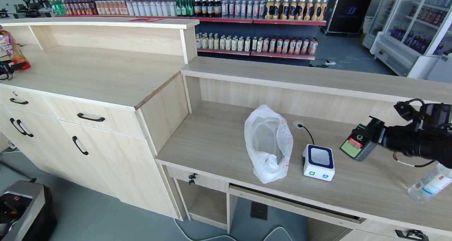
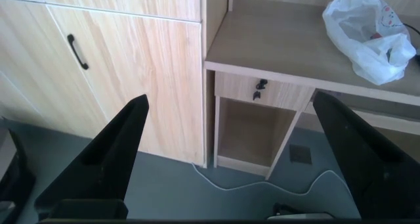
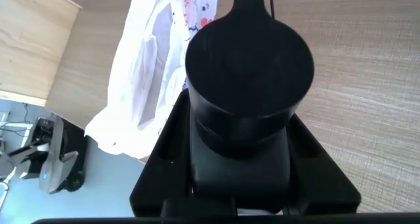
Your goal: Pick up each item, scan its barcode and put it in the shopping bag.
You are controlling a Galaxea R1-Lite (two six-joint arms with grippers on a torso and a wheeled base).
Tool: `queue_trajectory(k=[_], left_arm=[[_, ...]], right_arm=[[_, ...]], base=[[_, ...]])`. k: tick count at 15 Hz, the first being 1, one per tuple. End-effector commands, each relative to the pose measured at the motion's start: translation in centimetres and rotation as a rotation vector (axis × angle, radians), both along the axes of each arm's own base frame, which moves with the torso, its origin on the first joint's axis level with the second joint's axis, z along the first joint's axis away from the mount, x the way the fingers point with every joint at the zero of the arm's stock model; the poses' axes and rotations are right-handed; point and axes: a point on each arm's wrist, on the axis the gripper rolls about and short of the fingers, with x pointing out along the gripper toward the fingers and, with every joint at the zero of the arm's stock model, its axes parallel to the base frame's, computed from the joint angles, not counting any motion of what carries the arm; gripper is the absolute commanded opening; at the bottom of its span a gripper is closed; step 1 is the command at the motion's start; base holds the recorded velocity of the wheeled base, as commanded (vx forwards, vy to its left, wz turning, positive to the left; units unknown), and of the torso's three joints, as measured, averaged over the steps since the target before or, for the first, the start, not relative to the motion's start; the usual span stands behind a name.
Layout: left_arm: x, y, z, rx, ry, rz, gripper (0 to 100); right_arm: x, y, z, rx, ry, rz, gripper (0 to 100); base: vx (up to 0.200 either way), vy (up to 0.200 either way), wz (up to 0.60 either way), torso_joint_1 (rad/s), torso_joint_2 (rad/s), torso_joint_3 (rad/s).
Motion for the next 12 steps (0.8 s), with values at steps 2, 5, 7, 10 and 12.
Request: queue_trajectory(k=[2,5,7,10,12], left_arm=[[0.0,0.0,0.0,0.000,0.000,0.000,100],[0.0,0.0,0.0,0.000,0.000,0.000,100],[0.0,0.0,0.0,0.000,0.000,0.000,100],[0.0,0.0,0.0,0.000,0.000,0.000,100],[0.0,0.0,0.0,0.000,0.000,0.000,100]], right_arm=[[0.3,0.2,-1.0,-0.036,0.003,0.022,0],[0.3,0.2,-1.1,-0.045,0.001,0.025,0],[0.4,0.2,-1.1,-0.044,-0.002,0.023,0],[1.1,0.5,-1.4,-0.051,-0.032,0.036,0],[1.6,0.6,-1.7,-0.054,-0.041,0.044,0]], base=[[0.000,0.000,0.00,0.000,0.00,0.000],[0.000,0.000,0.00,0.000,0.00,0.000],[0.000,0.000,0.00,0.000,0.00,0.000],[0.000,0.000,0.00,0.000,0.00,0.000],[0.000,0.000,0.00,0.000,0.00,0.000]])
